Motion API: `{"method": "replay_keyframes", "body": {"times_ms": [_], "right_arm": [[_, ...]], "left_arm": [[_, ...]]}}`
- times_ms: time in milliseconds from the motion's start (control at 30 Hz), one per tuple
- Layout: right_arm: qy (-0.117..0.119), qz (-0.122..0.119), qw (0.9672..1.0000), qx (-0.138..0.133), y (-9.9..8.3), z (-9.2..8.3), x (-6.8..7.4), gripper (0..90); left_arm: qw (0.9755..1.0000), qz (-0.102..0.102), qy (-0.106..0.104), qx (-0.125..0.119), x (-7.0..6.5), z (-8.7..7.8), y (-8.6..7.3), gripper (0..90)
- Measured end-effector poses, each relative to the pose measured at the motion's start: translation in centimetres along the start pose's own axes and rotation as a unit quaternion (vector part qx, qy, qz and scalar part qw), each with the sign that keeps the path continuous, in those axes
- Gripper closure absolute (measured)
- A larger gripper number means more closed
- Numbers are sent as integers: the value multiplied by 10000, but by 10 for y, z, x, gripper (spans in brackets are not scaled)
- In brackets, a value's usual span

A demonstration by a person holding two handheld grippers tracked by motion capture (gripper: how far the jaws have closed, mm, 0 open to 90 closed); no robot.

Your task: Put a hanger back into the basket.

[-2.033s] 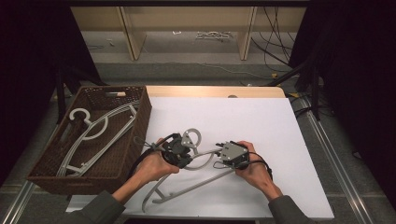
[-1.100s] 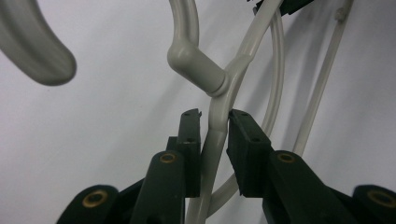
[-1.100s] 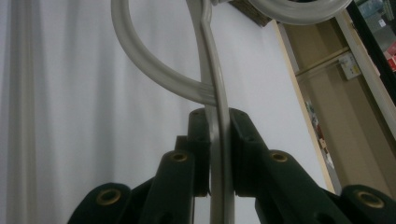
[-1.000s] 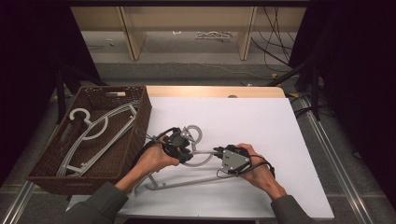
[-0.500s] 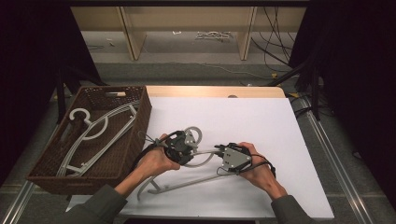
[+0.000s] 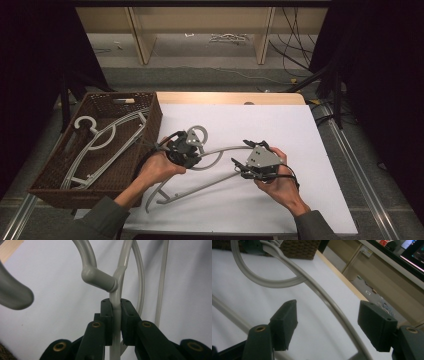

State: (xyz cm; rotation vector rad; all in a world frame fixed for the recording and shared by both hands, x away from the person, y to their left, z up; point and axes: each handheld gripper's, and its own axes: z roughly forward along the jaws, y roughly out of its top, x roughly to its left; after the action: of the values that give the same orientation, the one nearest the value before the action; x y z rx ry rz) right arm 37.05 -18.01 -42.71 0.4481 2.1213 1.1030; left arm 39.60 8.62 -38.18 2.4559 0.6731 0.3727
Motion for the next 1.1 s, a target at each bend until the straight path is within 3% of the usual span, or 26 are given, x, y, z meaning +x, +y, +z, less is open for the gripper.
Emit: {"method": "replay_keyframes", "body": {"times_ms": [167,333,600,833,900,1100], "right_arm": [[-39,492,9986,-163,3,-10,1,305],[-60,1102,9936,-235,0,-20,3,285],[-104,1506,9880,-338,-4,-41,9,236],[-18,1927,9803,-426,-13,-59,14,231],[-24,1930,9804,-393,-16,-64,16,229],[-148,2046,9780,-386,-24,-80,20,221]], "left_arm": [[9997,-221,-28,-134,8,-11,1,817],[9991,-306,2,-285,9,-24,3,817],[9976,-361,-2,-594,9,-51,12,816],[9973,-344,-30,-651,10,-75,18,816],[9971,-369,-63,-660,12,-81,19,816],[9941,-663,-129,-852,29,-102,18,816]]}}
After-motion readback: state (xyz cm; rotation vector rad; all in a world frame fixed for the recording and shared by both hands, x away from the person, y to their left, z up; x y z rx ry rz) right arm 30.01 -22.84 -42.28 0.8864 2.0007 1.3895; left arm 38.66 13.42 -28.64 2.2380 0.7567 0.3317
